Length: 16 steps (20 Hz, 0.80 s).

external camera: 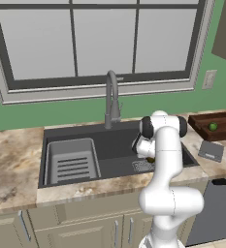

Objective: Pick up all produce items and place them in the sink. Turn on the sink faucet to wash them. Then turn the sink off and put them in the tray.

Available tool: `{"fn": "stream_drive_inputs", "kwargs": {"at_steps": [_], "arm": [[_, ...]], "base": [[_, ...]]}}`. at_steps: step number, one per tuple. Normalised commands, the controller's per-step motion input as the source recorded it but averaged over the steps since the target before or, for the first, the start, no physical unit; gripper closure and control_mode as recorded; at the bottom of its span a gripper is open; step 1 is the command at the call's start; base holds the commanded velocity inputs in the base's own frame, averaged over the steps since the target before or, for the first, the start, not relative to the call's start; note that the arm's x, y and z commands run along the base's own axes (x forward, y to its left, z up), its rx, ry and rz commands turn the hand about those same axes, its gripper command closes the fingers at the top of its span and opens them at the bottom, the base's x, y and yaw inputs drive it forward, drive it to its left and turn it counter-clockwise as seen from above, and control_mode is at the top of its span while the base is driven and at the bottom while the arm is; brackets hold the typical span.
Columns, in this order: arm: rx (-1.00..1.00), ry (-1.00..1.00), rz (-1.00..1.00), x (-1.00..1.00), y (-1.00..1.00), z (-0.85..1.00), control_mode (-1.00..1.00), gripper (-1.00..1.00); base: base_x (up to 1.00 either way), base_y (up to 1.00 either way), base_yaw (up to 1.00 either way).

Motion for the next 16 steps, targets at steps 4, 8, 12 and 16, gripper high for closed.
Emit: {"fn": "stream_drive_inputs", "kwargs": {"at_steps": [4,8,12,16], "arm": [[0.00,0.10,0.00,0.19,0.00,-0.40,-1.00,-1.00],[0.00,0.06,0.00,0.02,-0.02,-0.18,-1.00,1.00],[0.01,-0.01,0.00,-0.57,-0.19,0.17,-1.00,1.00],[0.07,-0.10,0.00,-0.99,-0.04,0.84,-1.00,1.00]], "base": [[0.00,0.00,0.00],[0.00,0.00,0.00],[0.00,0.00,0.00],[0.00,0.00,0.00]]}}
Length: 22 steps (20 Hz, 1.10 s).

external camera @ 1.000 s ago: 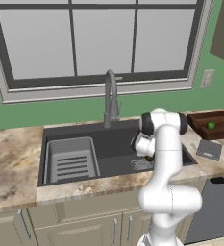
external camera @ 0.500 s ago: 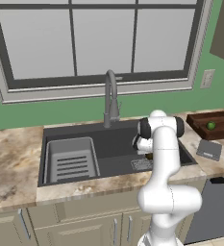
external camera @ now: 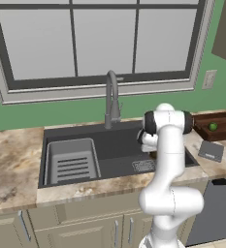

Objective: Pick up all produce items and place them in the sink. Turn on the sink faucet to wash them. Then turn the sink off and put them in the tray.

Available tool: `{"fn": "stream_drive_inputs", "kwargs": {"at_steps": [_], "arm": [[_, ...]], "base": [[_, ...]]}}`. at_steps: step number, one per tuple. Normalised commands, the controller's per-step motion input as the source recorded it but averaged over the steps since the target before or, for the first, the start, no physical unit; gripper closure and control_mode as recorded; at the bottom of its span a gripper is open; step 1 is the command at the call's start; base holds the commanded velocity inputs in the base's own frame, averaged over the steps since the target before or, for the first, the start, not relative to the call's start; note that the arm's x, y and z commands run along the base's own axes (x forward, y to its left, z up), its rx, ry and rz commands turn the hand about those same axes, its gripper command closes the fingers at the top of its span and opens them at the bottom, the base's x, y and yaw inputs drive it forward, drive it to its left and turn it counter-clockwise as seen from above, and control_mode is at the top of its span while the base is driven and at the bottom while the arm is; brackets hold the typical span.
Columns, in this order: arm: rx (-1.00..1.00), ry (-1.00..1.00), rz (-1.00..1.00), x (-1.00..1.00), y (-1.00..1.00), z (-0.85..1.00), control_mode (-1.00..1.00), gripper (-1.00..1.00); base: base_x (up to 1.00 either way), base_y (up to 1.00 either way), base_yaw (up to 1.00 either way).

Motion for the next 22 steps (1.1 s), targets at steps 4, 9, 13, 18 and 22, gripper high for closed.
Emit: {"fn": "stream_drive_inputs", "kwargs": {"at_steps": [4,9,13,18,22], "arm": [[0.06,-0.24,0.00,-0.99,0.00,1.00,-1.00,1.00],[0.00,-0.30,0.00,-0.82,0.00,1.00,-1.00,1.00],[0.00,-0.20,-0.01,-0.42,-0.03,1.00,-1.00,1.00],[0.01,0.06,-0.07,0.09,-0.18,1.00,-1.00,1.00],[0.05,0.27,-0.11,0.50,-0.20,1.00,-1.00,1.00]], "base": [[0.00,0.00,0.00],[0.00,0.00,0.00],[0.00,0.00,0.00],[0.00,0.00,0.00],[0.00,0.00,0.00]]}}
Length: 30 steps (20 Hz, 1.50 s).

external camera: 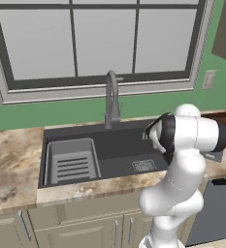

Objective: Pick up all produce items and place them in the sink. Turn on the sink faucet to wash them. Then turn the sink off and put them in the tray.

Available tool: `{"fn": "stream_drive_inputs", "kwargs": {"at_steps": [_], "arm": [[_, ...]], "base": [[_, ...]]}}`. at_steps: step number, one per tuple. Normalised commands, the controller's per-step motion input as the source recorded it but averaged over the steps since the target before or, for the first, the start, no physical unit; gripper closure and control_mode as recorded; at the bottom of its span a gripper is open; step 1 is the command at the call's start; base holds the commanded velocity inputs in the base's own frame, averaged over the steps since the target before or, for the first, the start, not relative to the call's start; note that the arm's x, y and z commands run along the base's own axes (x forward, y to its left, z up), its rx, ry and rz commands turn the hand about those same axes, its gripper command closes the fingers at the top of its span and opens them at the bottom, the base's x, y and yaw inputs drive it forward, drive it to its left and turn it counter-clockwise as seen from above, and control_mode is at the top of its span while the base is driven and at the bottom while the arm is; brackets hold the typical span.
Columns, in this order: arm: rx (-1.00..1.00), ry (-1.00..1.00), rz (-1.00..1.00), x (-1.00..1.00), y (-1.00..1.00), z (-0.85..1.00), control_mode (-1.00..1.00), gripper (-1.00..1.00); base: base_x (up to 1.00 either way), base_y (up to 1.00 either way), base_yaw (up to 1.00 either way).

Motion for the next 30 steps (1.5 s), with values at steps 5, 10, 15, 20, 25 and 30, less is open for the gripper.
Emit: {"fn": "stream_drive_inputs", "kwargs": {"at_steps": [5,10,15,20,25,30], "arm": [[0.07,0.27,-0.12,0.41,-0.11,1.00,-1.00,1.00],[0.07,0.14,-0.08,0.23,-0.09,1.00,-1.00,1.00],[0.06,0.00,-0.01,0.24,-0.06,1.00,-1.00,1.00],[0.05,0.00,0.00,0.18,-0.13,1.00,-1.00,1.00],[0.03,0.02,-0.03,0.00,-0.36,1.00,-1.00,1.00],[-0.02,0.00,-0.12,-0.13,-0.83,0.62,-1.00,1.00]], "base": [[0.00,0.00,0.00],[0.00,0.00,0.00],[0.00,0.00,0.00],[0.00,0.00,0.00],[0.00,0.00,0.00],[0.00,0.00,0.00]]}}
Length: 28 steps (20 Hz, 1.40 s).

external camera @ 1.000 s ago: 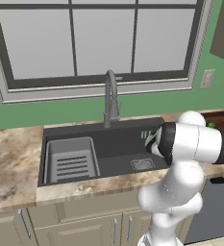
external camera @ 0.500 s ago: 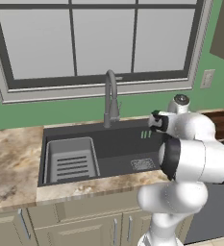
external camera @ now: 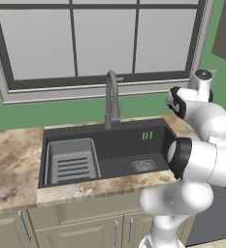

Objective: Pick up all produce items and place them in the sink. Turn on the sink faucet to wash them. Then turn the sink off and put them in the tray.

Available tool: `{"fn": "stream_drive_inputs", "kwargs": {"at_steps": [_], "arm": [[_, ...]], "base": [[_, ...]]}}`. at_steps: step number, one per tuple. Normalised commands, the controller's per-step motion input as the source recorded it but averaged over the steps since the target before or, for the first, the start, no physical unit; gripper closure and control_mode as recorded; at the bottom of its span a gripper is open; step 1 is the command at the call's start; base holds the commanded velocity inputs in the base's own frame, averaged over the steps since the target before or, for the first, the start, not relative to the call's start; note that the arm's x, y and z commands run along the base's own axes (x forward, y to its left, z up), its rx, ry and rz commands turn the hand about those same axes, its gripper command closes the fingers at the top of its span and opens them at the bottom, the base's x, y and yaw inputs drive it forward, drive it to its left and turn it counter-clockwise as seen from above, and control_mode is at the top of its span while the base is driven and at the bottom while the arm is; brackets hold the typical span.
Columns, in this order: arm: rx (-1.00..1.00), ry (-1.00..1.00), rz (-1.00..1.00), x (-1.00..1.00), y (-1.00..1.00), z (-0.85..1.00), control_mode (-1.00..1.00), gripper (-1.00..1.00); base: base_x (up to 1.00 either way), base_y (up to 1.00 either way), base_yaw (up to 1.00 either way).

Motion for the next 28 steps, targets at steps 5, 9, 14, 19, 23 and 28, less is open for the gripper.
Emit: {"fn": "stream_drive_inputs", "kwargs": {"at_steps": [5,9,14,19,23,28], "arm": [[-0.02,0.00,-0.17,0.00,-1.00,0.03,-1.00,1.00],[-0.01,0.00,-0.14,0.00,-0.91,-0.21,-1.00,1.00],[0.00,0.00,-0.11,0.00,-0.84,-0.08,-1.00,1.00],[0.00,-0.01,-0.05,0.00,-0.66,-0.08,-1.00,1.00],[0.00,-0.04,-0.03,0.00,-0.55,-0.26,-1.00,1.00],[0.00,-0.04,-0.01,0.00,-0.53,-0.32,-1.00,1.00]], "base": [[0.00,0.00,0.00],[0.00,0.00,0.00],[0.00,0.00,0.00],[0.00,0.00,0.00],[0.00,0.00,0.00],[0.00,0.00,0.00]]}}
